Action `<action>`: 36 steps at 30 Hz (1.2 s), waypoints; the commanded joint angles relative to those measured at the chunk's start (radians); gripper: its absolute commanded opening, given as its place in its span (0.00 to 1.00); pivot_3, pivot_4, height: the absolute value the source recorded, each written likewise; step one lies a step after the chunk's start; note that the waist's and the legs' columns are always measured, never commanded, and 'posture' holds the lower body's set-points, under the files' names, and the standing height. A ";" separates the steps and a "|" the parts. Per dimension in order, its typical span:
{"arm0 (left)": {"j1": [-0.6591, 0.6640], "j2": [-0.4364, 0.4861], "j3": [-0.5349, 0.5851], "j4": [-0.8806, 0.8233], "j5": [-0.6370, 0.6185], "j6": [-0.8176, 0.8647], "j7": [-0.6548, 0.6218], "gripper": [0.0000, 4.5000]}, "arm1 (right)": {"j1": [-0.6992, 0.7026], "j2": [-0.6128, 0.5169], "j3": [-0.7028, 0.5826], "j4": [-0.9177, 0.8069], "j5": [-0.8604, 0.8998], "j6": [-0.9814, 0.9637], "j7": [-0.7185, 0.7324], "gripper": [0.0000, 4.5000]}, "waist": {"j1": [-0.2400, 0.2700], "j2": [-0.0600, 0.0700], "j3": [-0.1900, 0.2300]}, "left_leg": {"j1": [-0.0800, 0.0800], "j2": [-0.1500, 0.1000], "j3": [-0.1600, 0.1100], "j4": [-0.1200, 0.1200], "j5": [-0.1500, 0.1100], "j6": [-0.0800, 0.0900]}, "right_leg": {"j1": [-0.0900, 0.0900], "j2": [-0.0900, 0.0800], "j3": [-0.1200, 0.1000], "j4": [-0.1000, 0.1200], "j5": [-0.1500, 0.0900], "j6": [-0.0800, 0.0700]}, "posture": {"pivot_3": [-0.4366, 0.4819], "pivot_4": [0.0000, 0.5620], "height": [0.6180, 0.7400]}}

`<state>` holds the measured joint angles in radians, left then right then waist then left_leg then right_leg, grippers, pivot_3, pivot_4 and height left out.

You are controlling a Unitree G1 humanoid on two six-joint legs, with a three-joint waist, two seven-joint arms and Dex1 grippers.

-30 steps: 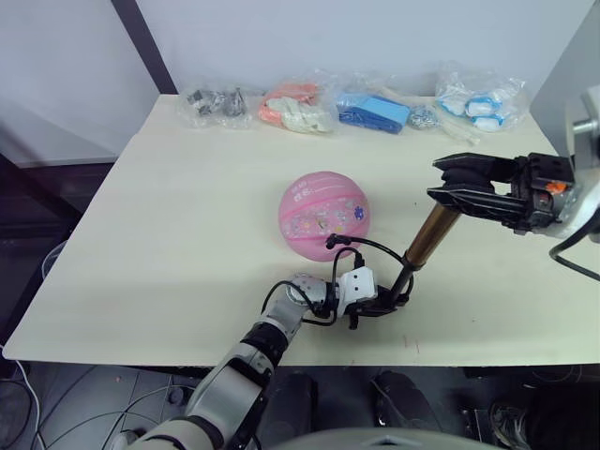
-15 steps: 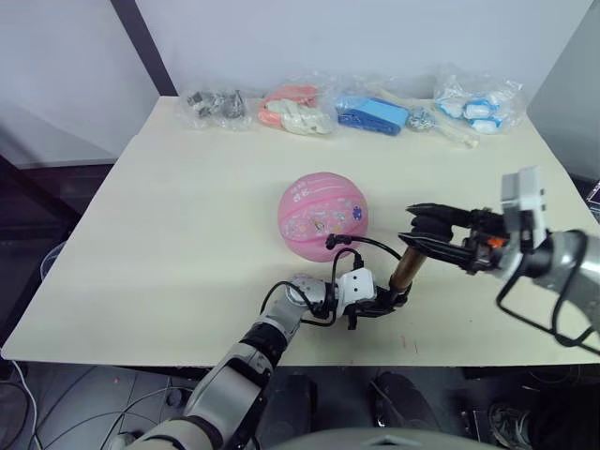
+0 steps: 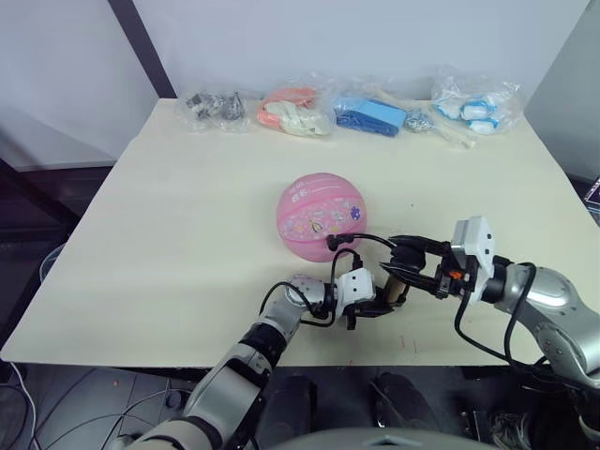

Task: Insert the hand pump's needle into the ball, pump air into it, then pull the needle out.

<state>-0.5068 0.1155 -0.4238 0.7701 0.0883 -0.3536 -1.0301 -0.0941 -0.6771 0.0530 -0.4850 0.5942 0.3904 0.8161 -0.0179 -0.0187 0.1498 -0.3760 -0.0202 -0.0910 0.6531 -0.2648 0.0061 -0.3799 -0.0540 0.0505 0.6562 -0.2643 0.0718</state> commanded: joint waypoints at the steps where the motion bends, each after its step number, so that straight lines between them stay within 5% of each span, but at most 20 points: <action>1: 0.031 0.020 -0.023 0.030 0.031 0.028 -0.016 0.22 | -0.010 -0.041 -0.051 -0.034 0.061 0.079 0.017 0.41 | 0.001 0.000 0.000 | 0.000 0.000 0.000 0.000 0.000 0.000 | 0.000 0.000 0.000 0.000 0.000 0.000 | 0.48 0.27 0.97; 13: 0.036 0.020 -0.022 0.024 0.028 0.036 -0.017 0.22 | -0.258 -0.222 -0.346 -0.090 0.484 0.360 -0.033 0.41 | 0.003 0.003 0.004 | -0.005 0.000 -0.002 -0.001 0.000 0.000 | -0.003 -0.001 -0.003 -0.003 0.000 -0.001 | 0.48 0.27 0.97; 21: 0.036 0.020 -0.023 0.025 0.028 0.034 -0.019 0.22 | -0.381 -0.306 -0.415 -0.040 0.655 0.456 -0.078 0.41 | 0.003 0.004 0.005 | -0.005 0.000 -0.002 -0.001 0.000 0.000 | -0.003 -0.002 -0.003 -0.003 0.000 -0.001 | 0.48 0.27 0.97; 36: 0.041 0.019 -0.027 0.019 0.028 0.037 -0.018 0.22 | -0.146 -0.201 -0.198 -0.105 0.350 0.306 -0.026 0.41 | 0.002 0.003 0.002 | -0.004 0.001 -0.003 -0.001 0.000 0.000 | -0.001 -0.001 -0.004 -0.004 0.000 0.000 | 0.48 0.27 0.97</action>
<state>-0.4994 0.1165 -0.4279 0.7549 0.0859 -0.3423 -1.0360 -0.2636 -0.8822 -0.1918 -0.5892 0.9983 0.7008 0.7815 -0.0158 -0.0159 0.1520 -0.3790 -0.0196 -0.0940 0.6523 -0.2649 0.0062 -0.3800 -0.0548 0.0464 0.6526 -0.2641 0.0714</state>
